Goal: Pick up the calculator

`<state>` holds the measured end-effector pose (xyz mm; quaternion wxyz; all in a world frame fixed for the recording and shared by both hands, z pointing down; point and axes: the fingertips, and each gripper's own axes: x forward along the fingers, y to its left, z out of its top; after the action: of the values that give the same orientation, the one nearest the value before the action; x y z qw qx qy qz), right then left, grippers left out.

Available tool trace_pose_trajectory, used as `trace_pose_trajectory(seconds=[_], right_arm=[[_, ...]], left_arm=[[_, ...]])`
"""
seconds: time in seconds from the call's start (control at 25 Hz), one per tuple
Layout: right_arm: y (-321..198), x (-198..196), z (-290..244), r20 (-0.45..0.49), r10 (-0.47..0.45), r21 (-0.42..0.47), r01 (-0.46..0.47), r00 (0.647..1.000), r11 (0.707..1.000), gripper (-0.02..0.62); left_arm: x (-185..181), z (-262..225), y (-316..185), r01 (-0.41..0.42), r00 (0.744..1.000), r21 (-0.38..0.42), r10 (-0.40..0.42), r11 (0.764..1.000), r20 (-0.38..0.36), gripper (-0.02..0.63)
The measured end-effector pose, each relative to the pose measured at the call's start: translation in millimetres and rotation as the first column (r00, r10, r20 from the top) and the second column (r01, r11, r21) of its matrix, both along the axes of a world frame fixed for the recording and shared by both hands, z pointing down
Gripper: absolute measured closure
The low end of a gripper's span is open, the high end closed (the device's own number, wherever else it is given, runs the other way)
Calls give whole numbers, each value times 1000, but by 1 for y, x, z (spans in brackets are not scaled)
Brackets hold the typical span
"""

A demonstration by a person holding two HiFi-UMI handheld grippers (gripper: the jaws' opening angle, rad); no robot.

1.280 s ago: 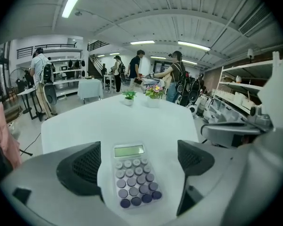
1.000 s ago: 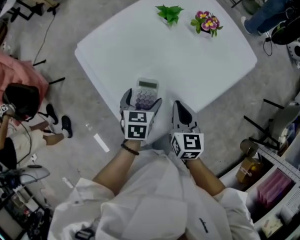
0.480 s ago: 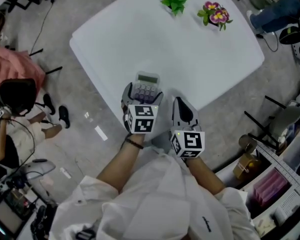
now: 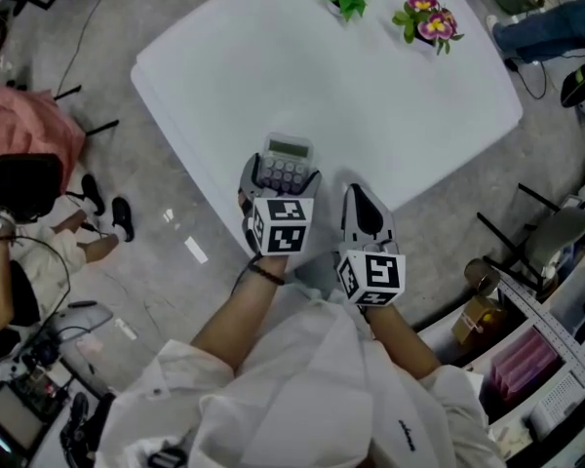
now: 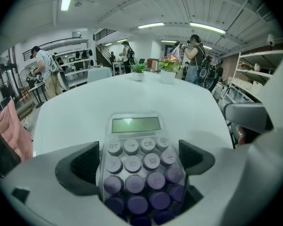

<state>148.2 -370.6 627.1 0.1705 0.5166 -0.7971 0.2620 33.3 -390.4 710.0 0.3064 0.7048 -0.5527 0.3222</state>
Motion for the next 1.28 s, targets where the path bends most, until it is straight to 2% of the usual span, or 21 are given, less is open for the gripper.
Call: trace_pose_trajectory(seconds=[0.2, 0.44, 0.76, 1.0, 1.28], right_arm=[[2, -3, 0, 1, 8, 4, -8, 1000, 1000, 578], [9, -4, -11, -4, 17, 21, -17, 1000, 1000, 578], [16, 5, -22, -11, 55, 37, -55, 998, 998, 578], [16, 10, -34, -11, 77, 61, -76, 997, 995, 577], [-2, 11, -68, 1, 101, 136, -100, 995, 986, 578]], left_arm=[[-2, -1, 0, -6, 1000, 32, 6, 999, 7, 109], [-3, -3, 2, -39, 999, 27, 39, 999, 1, 110], [-6, -13, 4, -54, 996, 21, 56, 998, -75, 110], [-5, -46, -4, -72, 992, 84, 80, 994, -97, 110], [-16, -100, -19, -89, 988, 189, 110, 978, -106, 110]])
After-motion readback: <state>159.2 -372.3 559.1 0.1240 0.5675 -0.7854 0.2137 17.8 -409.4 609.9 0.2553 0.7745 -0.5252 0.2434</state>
